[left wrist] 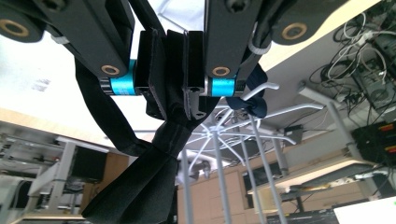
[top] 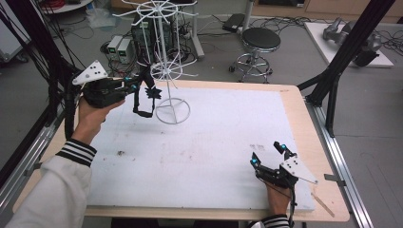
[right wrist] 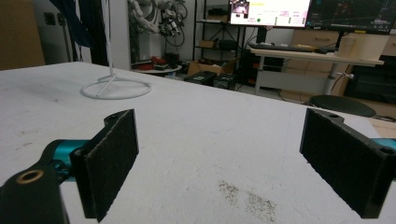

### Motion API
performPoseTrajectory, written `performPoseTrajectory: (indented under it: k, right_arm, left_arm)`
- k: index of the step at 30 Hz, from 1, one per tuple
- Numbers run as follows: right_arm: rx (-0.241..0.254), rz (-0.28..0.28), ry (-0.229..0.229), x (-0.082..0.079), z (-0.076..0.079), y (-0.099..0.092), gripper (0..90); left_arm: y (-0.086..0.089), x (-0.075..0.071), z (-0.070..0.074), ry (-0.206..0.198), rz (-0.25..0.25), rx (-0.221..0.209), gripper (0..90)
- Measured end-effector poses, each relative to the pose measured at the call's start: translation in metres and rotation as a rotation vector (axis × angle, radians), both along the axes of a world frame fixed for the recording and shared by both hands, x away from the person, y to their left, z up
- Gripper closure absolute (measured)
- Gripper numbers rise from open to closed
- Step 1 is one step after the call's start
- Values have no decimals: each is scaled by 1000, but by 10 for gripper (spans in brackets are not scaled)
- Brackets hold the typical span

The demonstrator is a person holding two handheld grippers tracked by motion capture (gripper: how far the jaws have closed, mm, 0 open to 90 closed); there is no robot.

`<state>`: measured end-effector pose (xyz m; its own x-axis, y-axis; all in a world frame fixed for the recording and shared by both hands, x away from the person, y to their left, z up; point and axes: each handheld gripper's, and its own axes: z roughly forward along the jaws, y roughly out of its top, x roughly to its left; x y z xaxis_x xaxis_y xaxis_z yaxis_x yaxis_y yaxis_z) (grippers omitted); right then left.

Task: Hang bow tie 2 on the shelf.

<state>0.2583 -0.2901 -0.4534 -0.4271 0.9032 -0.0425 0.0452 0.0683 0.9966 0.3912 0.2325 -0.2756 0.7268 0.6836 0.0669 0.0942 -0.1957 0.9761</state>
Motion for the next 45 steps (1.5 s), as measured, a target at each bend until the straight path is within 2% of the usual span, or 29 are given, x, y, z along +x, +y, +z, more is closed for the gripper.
performPoseTrajectory:
  k: [7, 9, 11, 18, 27, 32, 36, 40, 45]
  right_arm:
    - [2, -2, 1, 0, 0, 0, 110]
    - [1, -1, 5, 0, 0, 0, 110]
    - [2, -3, 3, 0, 0, 0, 110]
    - [-2, -2, 7, 0, 0, 0, 110]
    - [-6, -1, 4, 0, 0, 0, 109]
    - [5, -1, 5, 0, 0, 0, 110]
    - [3, -1, 3, 0, 0, -1, 110]
    - [4, -2, -1, 0, 0, -1, 109]
    - [4, -1, 2, 0, 0, -1, 109]
  left_arm:
    - [-4, 7, -3, 20, 23, -3, 798]
    - [-5, 9, -2, 20, 26, 16, 798]
    - [-5, 11, -1, 20, 24, 13, 798]
    - [-9, 11, -4, 17, 32, 39, 798]
    - [-11, 14, -6, 30, 46, 36, 793]
    - [-12, 16, -8, 55, 48, 49, 774]
    - [-12, 17, -8, 75, 66, 38, 698]
    - [-10, 13, -7, 74, 66, 58, 650]
    - [-6, 8, -5, 67, 58, 48, 533]
